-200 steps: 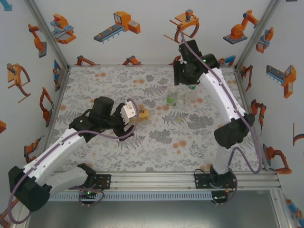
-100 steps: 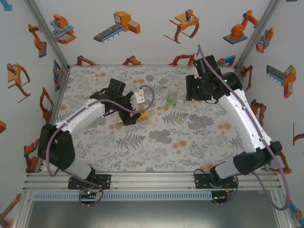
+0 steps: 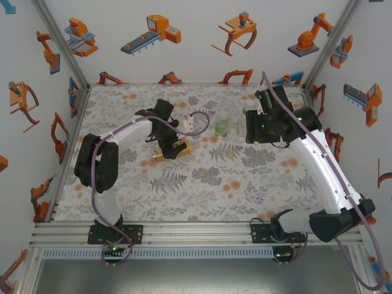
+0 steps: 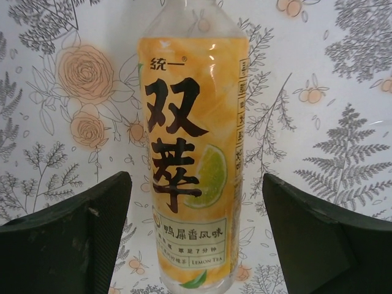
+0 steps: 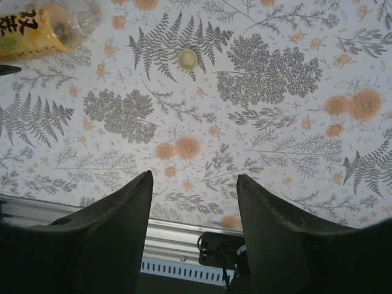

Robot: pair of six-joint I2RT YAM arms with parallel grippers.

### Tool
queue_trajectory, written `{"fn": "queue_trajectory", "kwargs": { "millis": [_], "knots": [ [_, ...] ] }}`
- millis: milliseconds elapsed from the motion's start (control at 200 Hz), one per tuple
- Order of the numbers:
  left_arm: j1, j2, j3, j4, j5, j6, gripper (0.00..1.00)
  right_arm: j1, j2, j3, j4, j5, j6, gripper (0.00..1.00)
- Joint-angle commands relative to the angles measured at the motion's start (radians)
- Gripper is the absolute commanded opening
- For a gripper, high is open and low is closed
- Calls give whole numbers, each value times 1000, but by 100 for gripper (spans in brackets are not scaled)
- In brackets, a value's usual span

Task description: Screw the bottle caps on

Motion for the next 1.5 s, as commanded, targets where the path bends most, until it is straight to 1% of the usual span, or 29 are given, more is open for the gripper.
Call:
{"fn": "queue_trajectory", "kwargs": {
  "millis": [0,235,386,931,991,1076,1272,1382,1492],
  "knots": [
    [0,29,36,-43,-28,20,80,-2,-19,-41,-6,-4,-10,55],
    [-7,90,63,-74,-80,23,78,-9,-28,-109,34,-13,-27,56],
    [-12,115,80,-103,-87,31,76,-19,-31,-136,54,-25,-42,56],
    [-39,172,83,-125,-132,32,70,-59,-33,-187,91,-67,-78,57],
    [-43,179,88,-134,-133,32,67,-62,-33,-187,91,-68,-80,57],
    [-43,182,89,-139,-129,30,59,-64,-40,-189,90,-68,-83,57],
    [-43,177,97,-138,-132,23,49,-72,-58,-190,79,-53,-89,57],
    [-43,167,103,-135,-138,19,45,-73,-66,-181,62,-35,-100,57],
    [-42,135,97,-121,-143,-1,44,-73,-73,-169,46,-17,-106,57]
  ]
}}
